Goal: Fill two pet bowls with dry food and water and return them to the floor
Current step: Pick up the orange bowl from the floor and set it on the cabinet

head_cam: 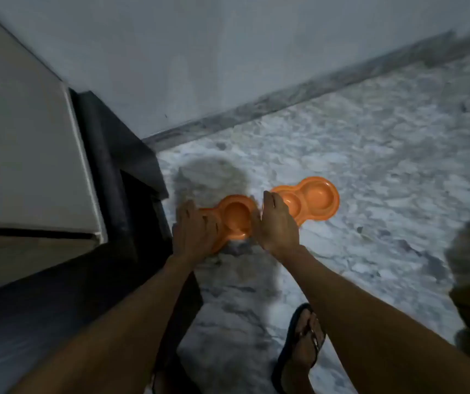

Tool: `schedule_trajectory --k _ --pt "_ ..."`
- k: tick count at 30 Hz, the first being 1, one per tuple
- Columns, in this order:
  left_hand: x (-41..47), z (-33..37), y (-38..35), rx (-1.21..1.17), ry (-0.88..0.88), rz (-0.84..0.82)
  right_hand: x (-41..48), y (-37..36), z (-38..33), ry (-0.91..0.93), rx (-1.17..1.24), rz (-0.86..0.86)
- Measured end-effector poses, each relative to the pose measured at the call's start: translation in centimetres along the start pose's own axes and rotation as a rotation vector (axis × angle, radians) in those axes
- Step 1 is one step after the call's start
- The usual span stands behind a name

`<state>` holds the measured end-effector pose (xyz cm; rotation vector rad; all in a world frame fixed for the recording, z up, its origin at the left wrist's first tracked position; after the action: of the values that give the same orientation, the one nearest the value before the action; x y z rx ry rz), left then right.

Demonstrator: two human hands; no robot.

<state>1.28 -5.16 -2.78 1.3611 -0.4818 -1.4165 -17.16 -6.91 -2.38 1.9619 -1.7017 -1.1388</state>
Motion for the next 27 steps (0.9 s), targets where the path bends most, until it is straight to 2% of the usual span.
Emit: schedule_trajectory --k 3,5,10,13,17,27 --pt "3.8 -3.4 -7.0 -0.118 0.230 -0.004 3.9 -5.0 5.7 -0.114 0.081 -0.018" --pt "6.0 -5.7 -11.5 -0.112 0.320 -0.031 5.8 -8.5 9.3 -0.200 0.134 -0.054" --pt "9.6 -10.7 -17.8 -0.182 0.578 0.011 8.3 -15.2 15.1 -0.392 0.270 -0.104" --pt "10.6 -12.8 -19.8 -0.182 0.618 -0.039 8.8 -17.6 16.6 -0.486 0.326 -0.085" --pt "11.2 -13.9 -21.0 -0.209 0.632 -0.041 9.5 -18.7 17.1 -0.537 0.352 0.030" --pt "10.9 -13.4 -19.5 -0.308 0.643 0.027 9.4 -16.2 15.9 -0.598 0.496 0.183"
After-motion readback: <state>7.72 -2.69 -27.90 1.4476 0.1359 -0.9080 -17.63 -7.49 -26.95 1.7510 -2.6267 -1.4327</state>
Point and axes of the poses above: each hand's wrist, its own x-axis towards the middle knuckle, its own y-axis out of the back of the hand, z = x × y, the point moved 6 cm from there along x, towards the middle knuckle, and after that the axes turned 13 degrees about x, right-handed, at the moved point
